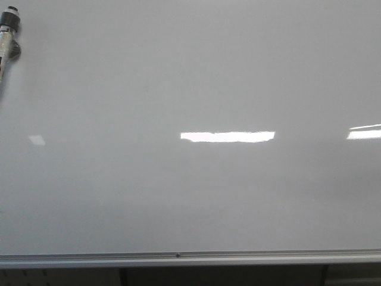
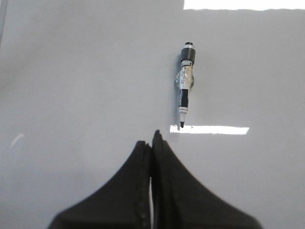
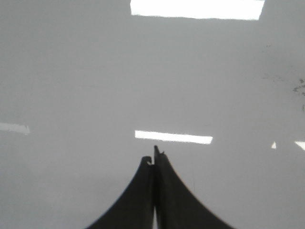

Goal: Write number 0 on whiteboard

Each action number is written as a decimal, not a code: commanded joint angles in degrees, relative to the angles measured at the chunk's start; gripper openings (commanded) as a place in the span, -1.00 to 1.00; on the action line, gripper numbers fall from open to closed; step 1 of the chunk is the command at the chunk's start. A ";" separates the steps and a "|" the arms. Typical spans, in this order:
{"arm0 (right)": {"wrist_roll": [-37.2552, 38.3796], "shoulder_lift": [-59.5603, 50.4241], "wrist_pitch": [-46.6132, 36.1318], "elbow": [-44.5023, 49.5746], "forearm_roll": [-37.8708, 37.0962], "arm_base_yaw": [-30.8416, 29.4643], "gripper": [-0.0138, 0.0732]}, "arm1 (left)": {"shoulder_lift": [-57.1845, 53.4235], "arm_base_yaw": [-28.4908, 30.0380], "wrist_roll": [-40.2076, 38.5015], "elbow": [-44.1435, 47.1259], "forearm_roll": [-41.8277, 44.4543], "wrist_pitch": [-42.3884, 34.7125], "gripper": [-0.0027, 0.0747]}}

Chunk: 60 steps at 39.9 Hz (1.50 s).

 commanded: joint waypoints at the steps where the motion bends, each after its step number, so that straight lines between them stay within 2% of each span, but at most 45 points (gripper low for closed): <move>1: 0.04 -0.86 -4.04 -1.33 -0.67 -0.32 -0.84 | -1.10 0.08 -0.32 1.04 -0.52 -6.75 -0.98; 6: 0.04 -0.86 2.00 -7.02 -0.67 -0.32 -0.84 | -1.10 0.08 -0.32 -2.59 -0.52 -6.94 -0.98; 14: 0.04 2.26 15.46 -21.49 -0.67 -0.32 -0.84 | 0.05 0.08 -0.32 -15.84 1.09 -1.34 -0.98; 23: 0.04 12.45 24.25 -36.03 -0.57 -0.32 -0.84 | 7.95 0.08 -0.32 -33.42 5.94 14.22 -0.98; 29: 0.04 18.81 28.60 -41.47 -0.33 -0.32 -0.84 | 14.57 0.08 -0.32 -40.33 5.94 23.70 -0.98; 41: 0.04 26.39 34.32 -41.45 -0.33 -0.32 -0.84 | 22.33 0.08 -0.32 -39.49 4.78 27.50 -0.98; 54: 0.04 32.34 36.03 -38.69 -0.21 -0.32 -0.82 | 29.05 0.08 -0.32 -35.68 2.06 27.20 -0.96; 57: 0.04 32.80 36.27 -38.69 -0.21 -0.32 -0.64 | 30.59 0.08 -0.32 -35.59 2.06 27.54 -0.80; 59: 0.04 32.85 36.27 -38.69 -0.21 -0.32 -0.45 | 31.62 0.08 -0.32 -35.59 2.06 27.41 -0.57; 60: 0.04 32.85 36.27 -38.69 -0.21 -0.32 -0.29 | 32.05 0.08 -0.32 -35.59 2.06 27.14 -0.44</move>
